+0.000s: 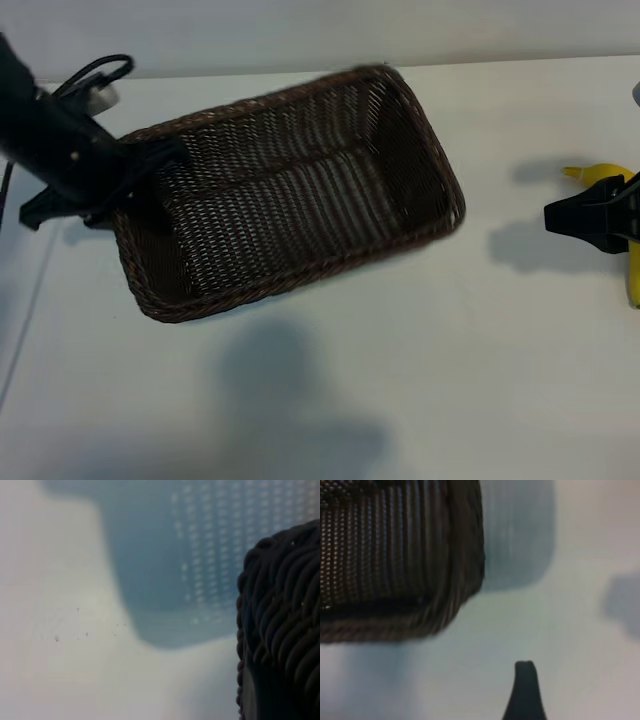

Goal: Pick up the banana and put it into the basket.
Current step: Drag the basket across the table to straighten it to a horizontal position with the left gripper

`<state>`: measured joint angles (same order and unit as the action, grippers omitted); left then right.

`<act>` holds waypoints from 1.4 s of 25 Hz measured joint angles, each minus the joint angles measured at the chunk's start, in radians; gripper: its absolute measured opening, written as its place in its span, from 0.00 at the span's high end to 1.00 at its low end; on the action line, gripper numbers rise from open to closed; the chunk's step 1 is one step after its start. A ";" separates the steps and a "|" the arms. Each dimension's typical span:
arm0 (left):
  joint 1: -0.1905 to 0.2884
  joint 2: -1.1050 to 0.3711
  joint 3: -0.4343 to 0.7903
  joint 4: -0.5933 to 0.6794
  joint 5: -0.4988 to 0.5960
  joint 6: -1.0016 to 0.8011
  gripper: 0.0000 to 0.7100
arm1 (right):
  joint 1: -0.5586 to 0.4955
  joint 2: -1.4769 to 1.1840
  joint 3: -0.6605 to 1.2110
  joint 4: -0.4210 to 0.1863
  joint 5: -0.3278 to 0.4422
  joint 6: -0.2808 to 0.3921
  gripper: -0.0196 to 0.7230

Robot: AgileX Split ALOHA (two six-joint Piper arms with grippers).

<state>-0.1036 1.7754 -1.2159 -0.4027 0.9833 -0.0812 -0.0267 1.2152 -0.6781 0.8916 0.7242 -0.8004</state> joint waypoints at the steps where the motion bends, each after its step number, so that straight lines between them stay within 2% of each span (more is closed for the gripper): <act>1: 0.000 0.026 -0.030 0.001 0.030 0.024 0.76 | 0.000 0.000 0.000 0.000 0.002 0.000 0.21; 6: -0.013 0.129 -0.189 0.006 0.136 0.116 0.76 | 0.000 0.000 0.000 0.000 0.007 0.000 0.21; 13: -0.089 0.254 -0.315 0.008 0.154 0.130 0.76 | 0.000 0.000 0.000 -0.001 0.009 0.000 0.21; 22: -0.163 0.365 -0.328 0.010 0.087 0.124 0.76 | 0.000 0.000 0.000 -0.002 0.009 0.000 0.21; 35: -0.167 0.401 -0.328 0.006 0.053 0.119 0.77 | 0.000 0.000 0.000 -0.002 0.010 0.000 0.21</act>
<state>-0.2707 2.1759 -1.5434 -0.3962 1.0359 0.0378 -0.0267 1.2152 -0.6781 0.8894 0.7341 -0.8004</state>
